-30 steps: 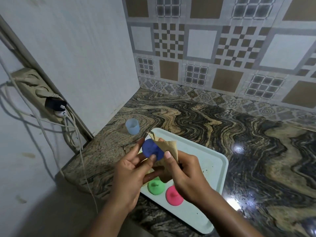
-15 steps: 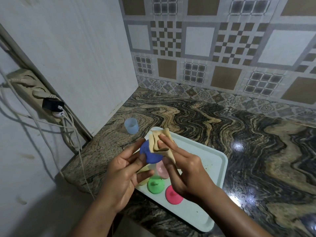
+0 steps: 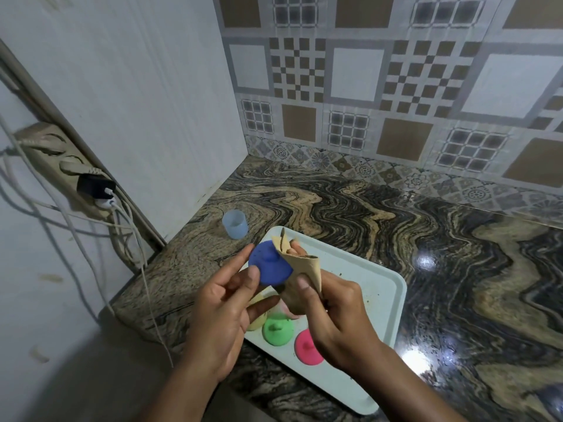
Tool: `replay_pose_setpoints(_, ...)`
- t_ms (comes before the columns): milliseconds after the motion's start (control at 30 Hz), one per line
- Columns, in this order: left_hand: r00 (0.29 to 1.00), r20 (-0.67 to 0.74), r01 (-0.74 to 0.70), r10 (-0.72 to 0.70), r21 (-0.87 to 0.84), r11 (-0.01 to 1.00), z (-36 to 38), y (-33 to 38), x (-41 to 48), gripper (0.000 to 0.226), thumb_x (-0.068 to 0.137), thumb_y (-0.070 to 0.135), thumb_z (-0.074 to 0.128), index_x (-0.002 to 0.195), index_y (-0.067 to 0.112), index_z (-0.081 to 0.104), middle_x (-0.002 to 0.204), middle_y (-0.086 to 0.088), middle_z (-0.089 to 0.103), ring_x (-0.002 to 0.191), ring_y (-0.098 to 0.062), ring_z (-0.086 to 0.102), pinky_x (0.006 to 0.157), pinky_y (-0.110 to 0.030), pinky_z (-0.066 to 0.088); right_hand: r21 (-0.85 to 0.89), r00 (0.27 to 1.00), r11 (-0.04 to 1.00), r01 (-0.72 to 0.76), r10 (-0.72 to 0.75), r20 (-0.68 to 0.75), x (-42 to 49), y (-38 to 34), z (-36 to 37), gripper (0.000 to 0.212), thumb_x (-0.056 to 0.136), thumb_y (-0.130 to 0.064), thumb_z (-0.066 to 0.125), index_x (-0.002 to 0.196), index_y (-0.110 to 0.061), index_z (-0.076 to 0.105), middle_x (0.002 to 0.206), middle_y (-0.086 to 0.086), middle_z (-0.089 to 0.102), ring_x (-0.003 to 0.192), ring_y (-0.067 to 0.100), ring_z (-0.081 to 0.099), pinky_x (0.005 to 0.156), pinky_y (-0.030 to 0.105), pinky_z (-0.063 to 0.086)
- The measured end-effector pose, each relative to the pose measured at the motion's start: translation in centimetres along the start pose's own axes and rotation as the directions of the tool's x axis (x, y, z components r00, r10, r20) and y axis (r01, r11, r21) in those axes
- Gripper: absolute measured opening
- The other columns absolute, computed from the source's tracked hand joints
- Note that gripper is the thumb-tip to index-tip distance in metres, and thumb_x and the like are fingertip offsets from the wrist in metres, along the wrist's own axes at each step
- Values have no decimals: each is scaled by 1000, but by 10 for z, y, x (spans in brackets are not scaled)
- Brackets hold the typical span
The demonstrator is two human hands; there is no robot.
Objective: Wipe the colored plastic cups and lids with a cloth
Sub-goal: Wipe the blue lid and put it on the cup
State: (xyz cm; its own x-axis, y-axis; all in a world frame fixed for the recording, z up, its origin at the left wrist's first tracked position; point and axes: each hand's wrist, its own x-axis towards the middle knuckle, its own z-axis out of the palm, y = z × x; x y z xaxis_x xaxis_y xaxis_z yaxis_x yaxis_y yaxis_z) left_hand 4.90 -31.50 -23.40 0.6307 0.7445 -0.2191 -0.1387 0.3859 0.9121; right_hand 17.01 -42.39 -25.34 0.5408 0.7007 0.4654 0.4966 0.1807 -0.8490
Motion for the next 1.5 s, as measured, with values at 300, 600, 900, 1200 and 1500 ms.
replay_pose_setpoints(300,998,-46,-31,33,28,999,6,-1,-2,48,82,14,64,129,12,58,106,-11,77,93,-16,75,65,-28,60,-56,997,996,67,-69,-32,-5,5,-7,28,102,-20,49,114,-11,73,127,-10,71,110,-6,64,86,17,51)
replay_pose_setpoints(600,996,81,47,-48,19,999,-3,3,-7,44,83,12,58,126,14,66,122,-7,73,97,-14,72,61,-25,57,-110,966,962,249,-240,90,-1,21,-12,38,105,-17,46,132,4,63,149,16,54,147,23,42,114,39,46)
replay_pose_setpoints(900,999,-6,36,-36,-54,998,-8,8,-4,45,75,26,80,117,19,68,116,-11,73,93,-17,67,60,-28,57,-17,996,999,-38,37,-84,3,17,-16,30,101,-29,48,76,-18,61,63,-10,56,58,6,53,55,27,42)
replay_pose_setpoints(1200,990,-68,-120,124,65,991,14,-3,-13,50,82,17,63,131,28,60,115,2,76,104,-16,74,69,-29,60,45,996,995,-92,92,11,-15,5,2,32,103,-32,48,78,-17,62,64,-6,57,57,15,53,53,33,43)
replay_pose_setpoints(1500,989,-116,-90,96,56,994,9,1,-7,45,79,16,65,124,18,64,109,-7,78,96,-16,76,62,-23,59,-63,990,992,105,-98,105,-8,4,-6,31,103,-12,51,127,-7,70,141,1,63,139,15,53,108,28,49)
